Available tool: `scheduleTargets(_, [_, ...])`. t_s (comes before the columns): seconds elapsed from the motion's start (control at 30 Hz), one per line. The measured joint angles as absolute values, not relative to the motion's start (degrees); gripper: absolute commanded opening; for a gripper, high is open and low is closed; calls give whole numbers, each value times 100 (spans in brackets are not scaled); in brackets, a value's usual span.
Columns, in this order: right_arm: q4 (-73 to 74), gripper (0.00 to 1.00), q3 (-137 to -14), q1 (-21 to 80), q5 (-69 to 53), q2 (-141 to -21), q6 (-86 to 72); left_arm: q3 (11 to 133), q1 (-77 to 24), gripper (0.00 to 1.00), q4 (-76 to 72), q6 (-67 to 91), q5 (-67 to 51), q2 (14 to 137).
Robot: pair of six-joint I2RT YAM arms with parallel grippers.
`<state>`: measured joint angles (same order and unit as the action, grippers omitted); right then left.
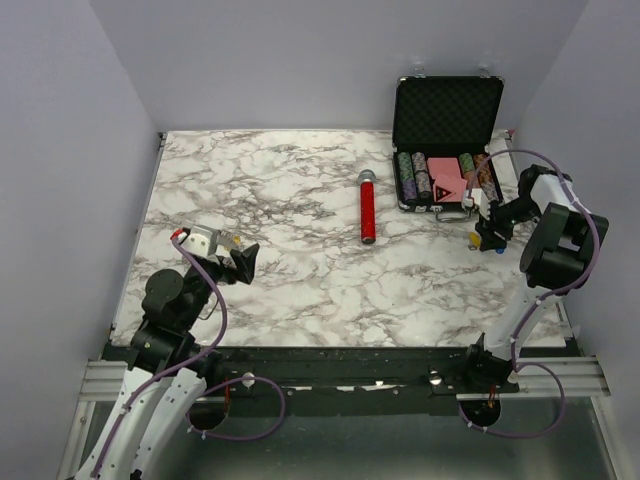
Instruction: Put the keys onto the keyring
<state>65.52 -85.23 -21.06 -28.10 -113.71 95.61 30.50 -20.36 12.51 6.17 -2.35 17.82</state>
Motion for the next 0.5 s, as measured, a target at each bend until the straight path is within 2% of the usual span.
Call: scheduleTargets(0.5, [6565,49,-8611,-2060,-2971,-11802,9706,3050,-1990,99,1253,580,-235,1870])
